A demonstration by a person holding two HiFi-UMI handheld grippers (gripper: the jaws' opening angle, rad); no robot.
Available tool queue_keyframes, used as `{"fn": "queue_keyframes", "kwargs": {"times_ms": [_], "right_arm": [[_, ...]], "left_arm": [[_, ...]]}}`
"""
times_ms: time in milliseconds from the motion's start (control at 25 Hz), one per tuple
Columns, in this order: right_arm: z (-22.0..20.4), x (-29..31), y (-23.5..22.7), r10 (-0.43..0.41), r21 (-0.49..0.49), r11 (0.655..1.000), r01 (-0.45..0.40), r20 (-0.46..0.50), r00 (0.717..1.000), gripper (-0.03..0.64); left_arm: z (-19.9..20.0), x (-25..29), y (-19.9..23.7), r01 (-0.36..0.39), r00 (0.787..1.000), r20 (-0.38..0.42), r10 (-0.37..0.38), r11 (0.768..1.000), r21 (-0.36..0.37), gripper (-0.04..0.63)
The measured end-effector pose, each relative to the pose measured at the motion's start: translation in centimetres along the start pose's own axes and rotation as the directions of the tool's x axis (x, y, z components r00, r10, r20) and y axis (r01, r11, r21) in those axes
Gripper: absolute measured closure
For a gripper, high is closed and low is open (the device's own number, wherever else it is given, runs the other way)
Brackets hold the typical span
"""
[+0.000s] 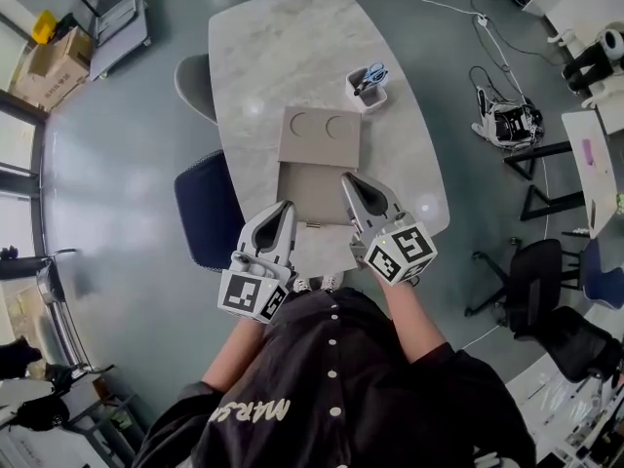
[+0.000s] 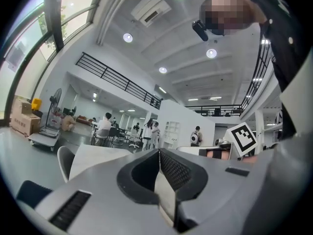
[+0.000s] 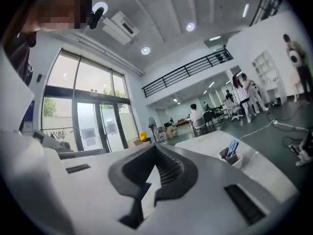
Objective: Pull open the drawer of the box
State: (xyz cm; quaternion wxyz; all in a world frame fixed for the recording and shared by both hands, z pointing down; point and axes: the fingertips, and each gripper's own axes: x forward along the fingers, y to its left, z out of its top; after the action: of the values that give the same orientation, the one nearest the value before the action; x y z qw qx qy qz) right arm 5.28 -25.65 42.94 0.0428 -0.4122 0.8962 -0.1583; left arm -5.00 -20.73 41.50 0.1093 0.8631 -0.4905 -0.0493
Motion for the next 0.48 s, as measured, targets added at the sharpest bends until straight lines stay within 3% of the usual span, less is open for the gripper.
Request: {"fn": "queue_keyframes", "kwargs": {"times_ms": [480], "right_arm": [[4.0, -5.8, -3.4, -0.174, -0.078, 0.98, 0.183, 0.103, 0.979, 0.62]], "left_arm": [[3.6, -0.5, 1.5, -0.037, 0.997, 0.075, 0.032, 0.997, 0.073, 0.578]]}}
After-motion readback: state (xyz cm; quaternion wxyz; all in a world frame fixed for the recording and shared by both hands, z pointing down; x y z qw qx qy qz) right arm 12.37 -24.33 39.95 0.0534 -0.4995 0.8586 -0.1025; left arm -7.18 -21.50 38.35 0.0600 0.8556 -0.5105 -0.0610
